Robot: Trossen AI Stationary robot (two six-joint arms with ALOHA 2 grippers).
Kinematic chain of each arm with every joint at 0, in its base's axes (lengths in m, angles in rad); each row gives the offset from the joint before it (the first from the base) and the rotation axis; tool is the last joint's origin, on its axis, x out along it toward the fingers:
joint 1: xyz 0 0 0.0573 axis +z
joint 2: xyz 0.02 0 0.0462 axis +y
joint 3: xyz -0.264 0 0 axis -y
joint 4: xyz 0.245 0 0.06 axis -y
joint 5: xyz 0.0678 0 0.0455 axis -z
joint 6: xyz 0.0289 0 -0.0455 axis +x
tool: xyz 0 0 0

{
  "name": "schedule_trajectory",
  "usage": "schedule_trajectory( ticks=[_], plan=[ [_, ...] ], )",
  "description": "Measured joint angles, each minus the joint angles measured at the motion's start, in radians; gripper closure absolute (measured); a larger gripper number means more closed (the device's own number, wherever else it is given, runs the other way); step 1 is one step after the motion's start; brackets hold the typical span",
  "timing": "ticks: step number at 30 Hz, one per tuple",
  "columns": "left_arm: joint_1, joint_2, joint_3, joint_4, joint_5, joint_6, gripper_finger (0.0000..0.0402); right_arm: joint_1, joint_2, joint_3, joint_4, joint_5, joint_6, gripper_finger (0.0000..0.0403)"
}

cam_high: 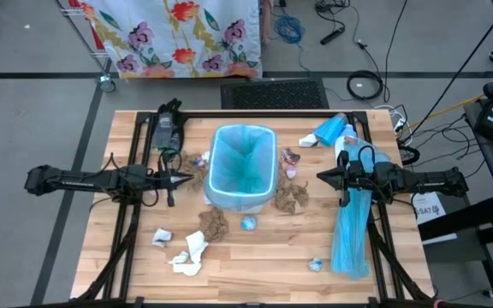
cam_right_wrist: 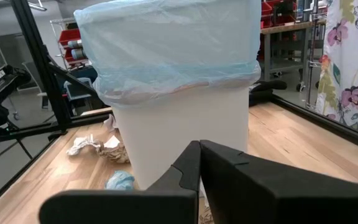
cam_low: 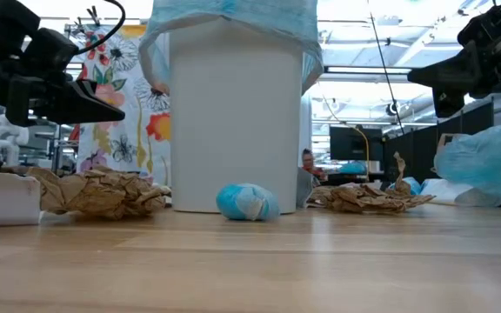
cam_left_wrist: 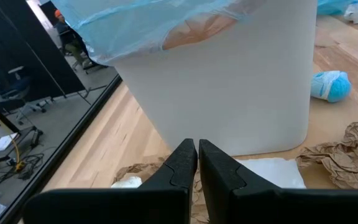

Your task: Place trash/remove bag and relplace

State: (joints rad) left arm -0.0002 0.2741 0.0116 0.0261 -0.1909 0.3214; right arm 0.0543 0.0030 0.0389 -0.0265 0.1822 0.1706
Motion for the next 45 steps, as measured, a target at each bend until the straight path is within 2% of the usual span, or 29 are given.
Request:
schedule_trajectory(
  ticks=[9, 12, 45],
  plan=[
    [0.000, 0.000, 0.000, 0.000, 0.000, 0.000, 0.0375, 0.000, 0.000, 0.000, 0.000, 0.001, 0.000, 0.0403],
    [0.000, 0.000, 0.000, 0.000, 0.000, 0.000, 0.0375, -0.002, 0.000, 0.000, 0.002, 0.031, 0.000, 0.0403],
    [0.000, 0.000, 0.000, 0.000, 0.000, 0.000, 0.0375, -0.002, 0.000, 0.000, 0.003, 0.025, 0.000, 0.0403]
  ],
)
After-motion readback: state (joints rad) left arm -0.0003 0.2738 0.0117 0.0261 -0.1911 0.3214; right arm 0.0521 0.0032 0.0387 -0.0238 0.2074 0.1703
